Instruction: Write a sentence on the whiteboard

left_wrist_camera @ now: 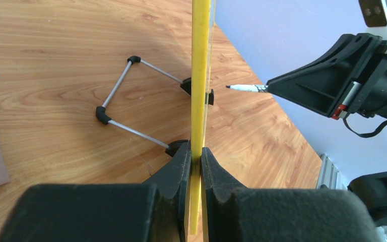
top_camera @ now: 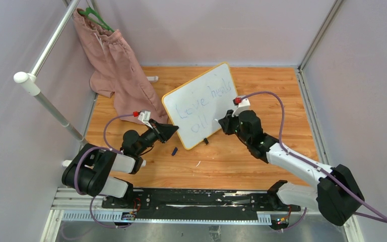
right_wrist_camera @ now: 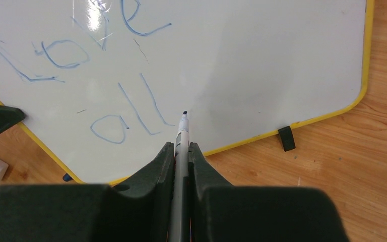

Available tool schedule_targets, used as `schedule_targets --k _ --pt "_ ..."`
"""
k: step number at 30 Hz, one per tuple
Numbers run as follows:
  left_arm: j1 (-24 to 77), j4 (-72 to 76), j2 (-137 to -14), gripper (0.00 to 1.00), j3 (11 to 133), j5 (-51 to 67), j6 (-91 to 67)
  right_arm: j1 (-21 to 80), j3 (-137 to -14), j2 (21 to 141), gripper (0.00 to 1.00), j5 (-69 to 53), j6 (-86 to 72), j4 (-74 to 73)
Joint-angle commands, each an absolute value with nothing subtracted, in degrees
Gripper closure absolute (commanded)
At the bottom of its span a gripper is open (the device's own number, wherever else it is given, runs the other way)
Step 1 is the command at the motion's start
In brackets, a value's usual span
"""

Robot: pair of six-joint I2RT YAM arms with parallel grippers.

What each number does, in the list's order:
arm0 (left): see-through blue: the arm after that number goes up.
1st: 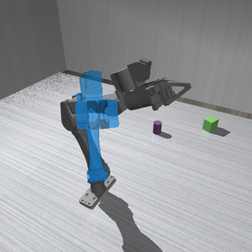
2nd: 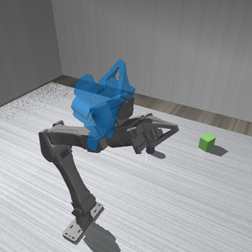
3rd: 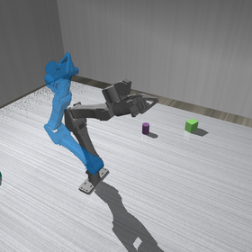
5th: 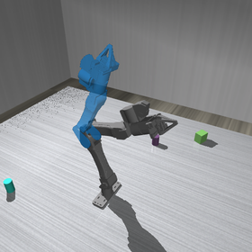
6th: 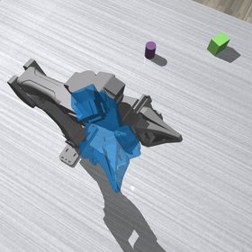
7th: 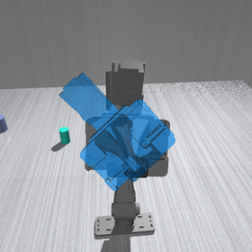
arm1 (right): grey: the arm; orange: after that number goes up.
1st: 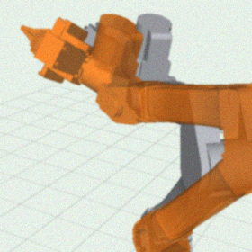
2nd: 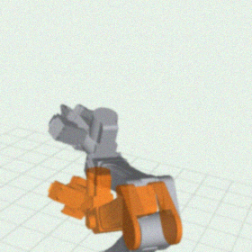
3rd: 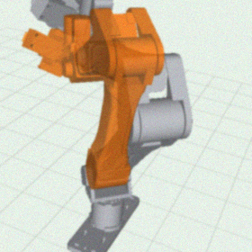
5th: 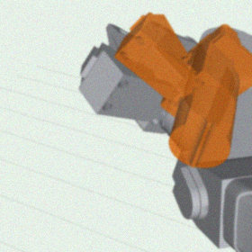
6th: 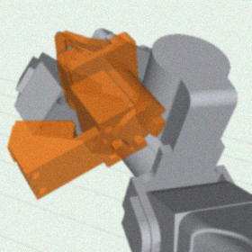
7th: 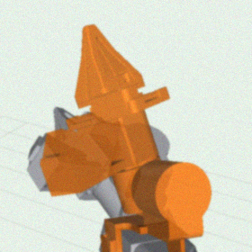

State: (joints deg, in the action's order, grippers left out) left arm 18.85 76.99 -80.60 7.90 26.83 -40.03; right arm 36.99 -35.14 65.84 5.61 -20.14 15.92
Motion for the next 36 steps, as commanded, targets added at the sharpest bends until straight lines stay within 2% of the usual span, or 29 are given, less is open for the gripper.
schedule_targets --k 1,12,36 --pt "19.34 79.37 -79.6 1.0 7.56 27.6 -39.81 36.15 -33.4 62.64 1.0 5.51 -21.12 17.06" --pt "19.42 78.98 -79.39 1.0 7.63 27.51 -39.68 31.64 -23.15 60.58 1.0 0.9 -31.25 30.54" --pt "19.42 79.19 -79.68 1.0 7.7 27.6 -39.75 31.49 -26.49 69.51 1.0 -1.01 -33.26 36.59"
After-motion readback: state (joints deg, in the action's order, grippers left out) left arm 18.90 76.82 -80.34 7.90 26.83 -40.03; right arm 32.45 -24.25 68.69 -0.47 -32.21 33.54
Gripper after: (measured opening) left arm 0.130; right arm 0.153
